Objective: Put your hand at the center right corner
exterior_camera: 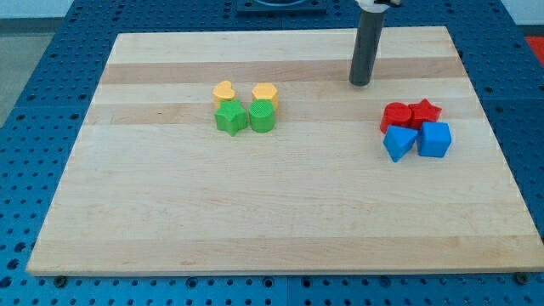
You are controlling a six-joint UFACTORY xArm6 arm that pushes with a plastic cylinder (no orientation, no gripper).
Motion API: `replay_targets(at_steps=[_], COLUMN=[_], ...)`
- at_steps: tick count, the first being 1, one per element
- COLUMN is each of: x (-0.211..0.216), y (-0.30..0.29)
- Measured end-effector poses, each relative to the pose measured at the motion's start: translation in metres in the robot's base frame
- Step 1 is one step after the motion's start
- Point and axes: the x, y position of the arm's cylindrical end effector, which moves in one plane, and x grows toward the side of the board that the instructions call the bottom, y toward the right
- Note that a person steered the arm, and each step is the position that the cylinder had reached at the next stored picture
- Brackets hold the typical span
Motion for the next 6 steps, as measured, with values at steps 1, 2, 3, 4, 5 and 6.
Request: replay_targets(at_steps=[1, 2, 3, 4, 5, 6], x=[-0.012, -0.009, 0.037, 0.093, 0.116, 0.108], y=[0.001, 0.049, 0.129, 0.155, 0.130, 0.124])
